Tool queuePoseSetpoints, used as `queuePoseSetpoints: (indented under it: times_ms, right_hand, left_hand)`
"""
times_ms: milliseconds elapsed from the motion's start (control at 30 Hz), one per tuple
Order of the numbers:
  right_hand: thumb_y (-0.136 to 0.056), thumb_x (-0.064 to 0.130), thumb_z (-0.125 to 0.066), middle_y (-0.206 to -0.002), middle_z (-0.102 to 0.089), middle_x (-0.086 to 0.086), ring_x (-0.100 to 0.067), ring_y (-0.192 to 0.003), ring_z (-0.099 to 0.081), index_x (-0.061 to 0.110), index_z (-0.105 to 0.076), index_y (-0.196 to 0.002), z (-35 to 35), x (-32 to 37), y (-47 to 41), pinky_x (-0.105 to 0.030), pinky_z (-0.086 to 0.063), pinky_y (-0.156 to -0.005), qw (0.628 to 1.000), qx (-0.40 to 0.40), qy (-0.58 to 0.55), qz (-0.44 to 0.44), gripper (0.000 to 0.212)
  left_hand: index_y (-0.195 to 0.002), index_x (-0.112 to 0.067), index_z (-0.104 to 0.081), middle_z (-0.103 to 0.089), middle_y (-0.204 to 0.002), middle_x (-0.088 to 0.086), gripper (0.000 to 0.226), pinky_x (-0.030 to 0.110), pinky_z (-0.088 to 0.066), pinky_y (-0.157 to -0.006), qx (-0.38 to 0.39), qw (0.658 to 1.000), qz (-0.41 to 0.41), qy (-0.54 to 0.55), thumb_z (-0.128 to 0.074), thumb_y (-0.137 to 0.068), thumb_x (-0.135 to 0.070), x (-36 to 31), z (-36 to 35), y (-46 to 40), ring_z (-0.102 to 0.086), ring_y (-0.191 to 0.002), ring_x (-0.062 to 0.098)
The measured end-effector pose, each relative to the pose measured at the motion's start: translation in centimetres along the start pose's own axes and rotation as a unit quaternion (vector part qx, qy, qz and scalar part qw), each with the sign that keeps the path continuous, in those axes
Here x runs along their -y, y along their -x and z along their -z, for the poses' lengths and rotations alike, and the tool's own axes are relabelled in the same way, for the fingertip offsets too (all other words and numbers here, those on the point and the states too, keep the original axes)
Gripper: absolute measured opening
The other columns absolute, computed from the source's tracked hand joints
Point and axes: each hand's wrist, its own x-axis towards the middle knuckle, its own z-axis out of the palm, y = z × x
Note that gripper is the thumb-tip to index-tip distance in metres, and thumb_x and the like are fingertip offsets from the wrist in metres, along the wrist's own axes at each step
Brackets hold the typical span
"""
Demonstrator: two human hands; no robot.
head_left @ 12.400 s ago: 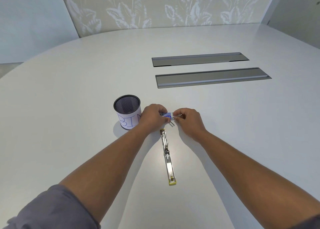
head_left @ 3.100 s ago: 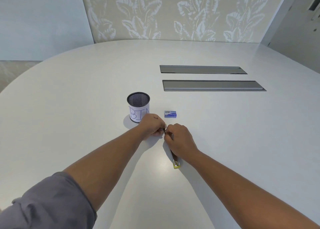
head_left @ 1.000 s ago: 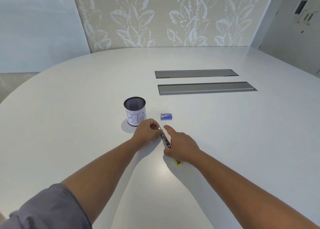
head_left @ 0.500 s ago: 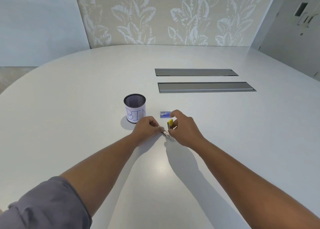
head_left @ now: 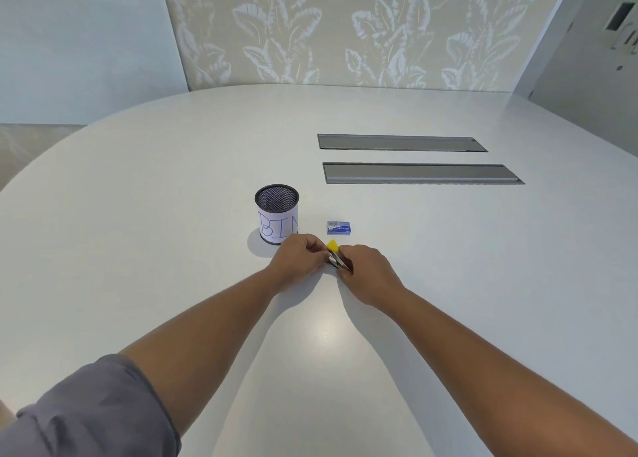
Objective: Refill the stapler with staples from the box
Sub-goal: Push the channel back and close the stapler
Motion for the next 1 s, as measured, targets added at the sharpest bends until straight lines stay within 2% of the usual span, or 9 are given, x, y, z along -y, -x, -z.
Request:
queuePoseSetpoints:
  times_ms: [100,267,367,467,600,700,767,867,1000]
  right_hand:
    - [-0.097,0.019,-0.052,-0.085,-0.058,-0.006,-0.026,-0.074,-0.049,0.018,-0.045,-0.084,0.1,0.0,0.0,-0.035,-0.035,-0.061,0.999,0.005,0.032,0.001,0.015]
    - [-0.102,0.019,-0.047,-0.092,-0.06,-0.005,-0.028,-0.08,-0.051,0.015,-0.047,-0.096,0.6,-0.4,0.3,-0.038,-0.041,-0.068,1.0,0.006,-0.015,0.015,0.008]
    - [-0.101,0.015,-0.048,-0.095,-0.057,-0.003,-0.027,-0.084,-0.051,0.014,-0.052,-0.104,1.1,-0.7,0.1,-0.037,-0.039,-0.07,0.999,-0.005,-0.047,0.026,0.005]
    - [-0.101,0.01,-0.049,-0.096,-0.052,-0.002,-0.022,-0.084,-0.049,0.011,-0.057,-0.114,1.0,-0.8,0.2,-0.034,-0.038,-0.072,0.995,-0.026,-0.079,0.05,0.016]
    - [-0.098,0.019,-0.059,-0.092,-0.054,0.004,-0.015,-0.081,-0.049,0.016,-0.059,-0.116,0.8,-0.5,0.3,-0.031,-0.039,-0.071,0.988,-0.055,-0.139,0.047,0.018]
    - [-0.093,0.035,-0.067,-0.079,-0.06,0.008,-0.006,-0.068,-0.054,0.026,-0.058,-0.112,0.9,-0.5,0.2,-0.025,-0.04,-0.061,0.977,-0.032,-0.21,-0.002,0.023]
    - [-0.089,0.041,-0.072,-0.075,-0.06,0.012,0.001,-0.063,-0.055,0.03,-0.06,-0.113,0.8,-0.6,0.1,-0.02,-0.037,-0.058,0.976,-0.003,-0.217,-0.017,0.03]
    - [-0.085,0.049,-0.075,-0.075,-0.061,0.012,0.0,-0.064,-0.056,0.027,-0.062,-0.099,0.6,-0.8,-0.2,-0.023,-0.038,-0.058,0.978,0.019,-0.205,-0.015,0.029]
    - [-0.088,0.06,-0.066,-0.069,-0.057,0.008,-0.011,-0.062,-0.052,0.027,-0.049,-0.074,0.1,-1.2,-0.5,-0.031,-0.035,-0.055,0.989,0.026,-0.144,-0.01,0.039]
  left_hand:
    - [-0.076,-0.013,-0.072,-0.065,-0.058,-0.002,0.012,0.02,-0.041,-0.047,0.018,0.999,0.017,0.021,-0.066,-0.086,-0.014,-0.1,0.1,0.2,-0.051,-0.048,0.01]
    - [-0.079,-0.006,-0.071,-0.063,-0.069,0.009,0.023,0.029,-0.046,-0.063,0.029,0.99,0.056,0.128,-0.058,-0.093,-0.017,-0.7,0.3,0.3,-0.054,-0.063,0.02]
    - [-0.084,-0.006,-0.07,-0.067,-0.076,0.01,0.046,0.034,-0.057,-0.073,0.043,0.976,0.094,0.193,-0.054,-0.098,-0.048,-1.7,0.6,0.2,-0.062,-0.067,0.023]
    - [-0.094,-0.001,-0.069,-0.075,-0.086,0.014,0.068,0.032,-0.061,-0.083,0.071,0.959,0.104,0.252,-0.067,-0.081,-0.067,-2.7,0.9,0.3,-0.075,-0.08,0.023]
    - [-0.098,-0.002,-0.064,-0.069,-0.094,0.015,0.048,0.036,-0.057,-0.096,0.081,0.951,0.042,0.294,-0.09,-0.069,-0.031,-3.6,1.4,1.0,-0.072,-0.09,0.024]
    - [-0.108,-0.001,-0.064,-0.069,-0.101,0.014,0.032,0.036,-0.056,-0.09,0.116,0.941,0.018,0.318,-0.08,-0.08,0.001,-3.8,2.0,1.3,-0.07,-0.092,0.026]
    - [-0.12,0.002,-0.062,-0.069,-0.109,0.011,0.04,0.03,-0.058,-0.081,0.141,0.928,0.024,0.345,-0.07,-0.082,0.015,-3.9,2.2,1.4,-0.07,-0.094,0.023]
    - [-0.129,0.003,-0.058,-0.068,-0.117,0.01,0.051,0.027,-0.059,-0.079,0.144,0.912,0.035,0.382,-0.059,-0.083,0.024,-3.5,2.1,1.5,-0.067,-0.097,0.023]
    - [-0.121,-0.003,-0.065,-0.072,-0.109,0.007,0.043,0.024,-0.056,-0.069,0.112,0.903,0.042,0.413,-0.057,-0.086,0.02,-2.7,1.4,1.3,-0.067,-0.088,0.018]
